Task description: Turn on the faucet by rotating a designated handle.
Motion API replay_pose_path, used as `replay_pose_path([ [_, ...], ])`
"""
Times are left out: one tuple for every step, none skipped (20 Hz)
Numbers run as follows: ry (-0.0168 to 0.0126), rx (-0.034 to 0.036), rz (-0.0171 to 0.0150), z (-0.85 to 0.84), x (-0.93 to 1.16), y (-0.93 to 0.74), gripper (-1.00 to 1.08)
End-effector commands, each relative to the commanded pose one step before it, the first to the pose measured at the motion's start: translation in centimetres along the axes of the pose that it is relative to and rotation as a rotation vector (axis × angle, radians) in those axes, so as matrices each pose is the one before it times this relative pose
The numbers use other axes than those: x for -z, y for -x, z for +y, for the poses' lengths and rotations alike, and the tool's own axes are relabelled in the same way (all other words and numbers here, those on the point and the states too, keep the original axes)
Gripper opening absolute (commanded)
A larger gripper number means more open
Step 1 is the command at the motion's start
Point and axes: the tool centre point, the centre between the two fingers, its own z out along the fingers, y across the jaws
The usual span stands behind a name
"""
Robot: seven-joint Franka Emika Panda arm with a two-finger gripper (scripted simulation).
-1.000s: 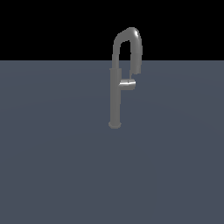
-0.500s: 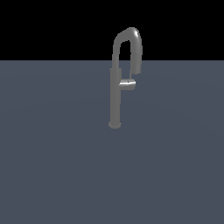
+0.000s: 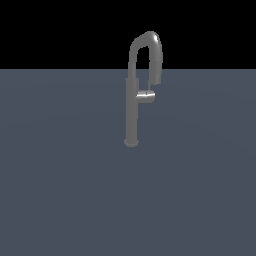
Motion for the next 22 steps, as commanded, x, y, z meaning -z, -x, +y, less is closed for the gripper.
replay_pose_path([
  [-0.03265,-0.03051,-0.04213,-0.223,0.170,-1.415,-1.00],
  [-0.01310,-0.01235,-0.01675,-0.093,0.070,-0.563,-1.00],
  [-0.01318,-0.01242,-0.01684,-0.093,0.071,-0.566,-1.00],
  [-0.01327,-0.01250,-0.01696,-0.093,0.072,-0.569,-1.00],
  [-0.01337,-0.01258,-0.01707,-0.093,0.073,-0.572,-1.00],
  [-0.01348,-0.01268,-0.01720,-0.093,0.074,-0.576,-1.00],
  [-0.01359,-0.01278,-0.01734,-0.094,0.075,-0.579,-1.00],
  [-0.01372,-0.01290,-0.01748,-0.094,0.076,-0.584,-1.00],
  [-0.01386,-0.01302,-0.01764,-0.095,0.077,-0.588,-1.00],
  [-0.01401,-0.01316,-0.01781,-0.096,0.078,-0.593,-1.00],
  [-0.01418,-0.01331,-0.01800,-0.097,0.080,-0.599,-1.00],
  [-0.01436,-0.01348,-0.01821,-0.098,0.081,-0.606,-1.00],
  [-0.01457,-0.01367,-0.01844,-0.099,0.083,-0.613,-1.00],
  [-0.01478,-0.01387,-0.01868,-0.101,0.085,-0.620,-1.00],
  [-0.01502,-0.01409,-0.01895,-0.103,0.086,-0.629,-1.00],
  [-0.01529,-0.01434,-0.01925,-0.105,0.088,-0.639,-1.00],
  [-0.01559,-0.01462,-0.01958,-0.107,0.090,-0.650,-1.00],
  [-0.01591,-0.01493,-0.01995,-0.110,0.092,-0.662,-1.00],
  [-0.01617,-0.01517,-0.02023,-0.112,0.094,-0.671,-1.00],
  [-0.01603,-0.01505,-0.02001,-0.113,0.093,-0.664,-1.00],
  [-0.01585,-0.01488,-0.01973,-0.112,0.092,-0.655,-1.00],
  [-0.01569,-0.01474,-0.01949,-0.112,0.091,-0.648,-1.00],
])
